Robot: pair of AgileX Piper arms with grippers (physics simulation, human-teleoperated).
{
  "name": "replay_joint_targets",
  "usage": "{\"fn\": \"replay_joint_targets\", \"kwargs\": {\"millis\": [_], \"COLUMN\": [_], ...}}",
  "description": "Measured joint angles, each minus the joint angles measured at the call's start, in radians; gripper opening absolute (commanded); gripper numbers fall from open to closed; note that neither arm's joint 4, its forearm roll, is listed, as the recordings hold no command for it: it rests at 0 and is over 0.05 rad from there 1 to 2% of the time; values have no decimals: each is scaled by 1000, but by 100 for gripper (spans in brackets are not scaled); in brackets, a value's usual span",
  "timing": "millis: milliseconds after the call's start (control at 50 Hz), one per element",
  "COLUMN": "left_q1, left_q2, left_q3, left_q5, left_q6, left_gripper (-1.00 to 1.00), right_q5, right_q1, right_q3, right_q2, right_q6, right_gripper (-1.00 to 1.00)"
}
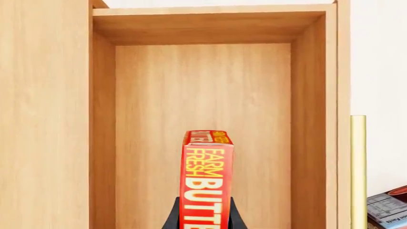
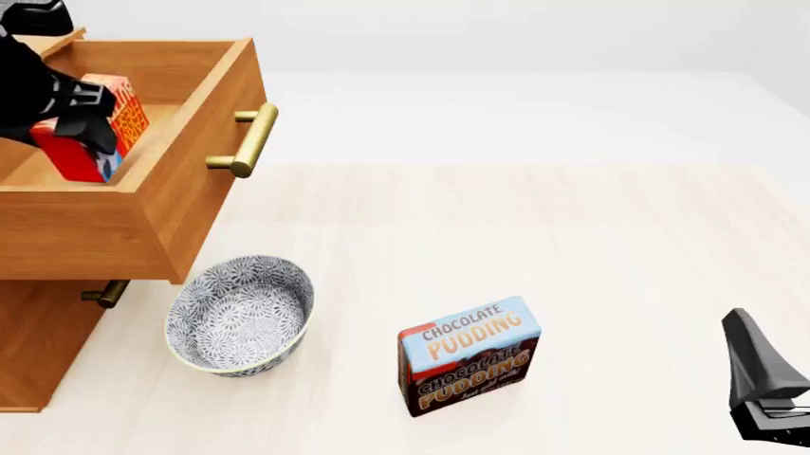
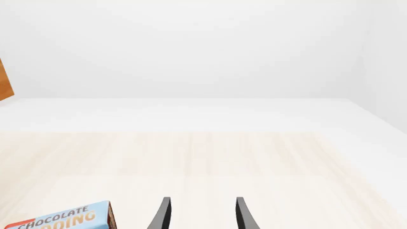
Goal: Put the butter at the back in the top drawer of the cabinet and close it.
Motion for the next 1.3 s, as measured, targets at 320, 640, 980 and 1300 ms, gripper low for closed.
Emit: {"fn": "replay_joint_targets", "kwargs": {"millis": [320,640,980,1300], "left_q1": [21,33,24,19], "left_q2": [0,-3,-12,-37], "left_q3": [6,10,-7,-23], "left_q5": [0,0,0,0], "left_q6": [15,28,35,30], "left_gripper": [-100,-100,100,100], "right_q5": [0,0,0,0], "right_q1": [0,0,0,0], "right_q3": [0,0,0,0], "right_q2": [0,0,0,0], "right_q6": [0,0,0,0], "right_gripper": [100,100,100,100]}}
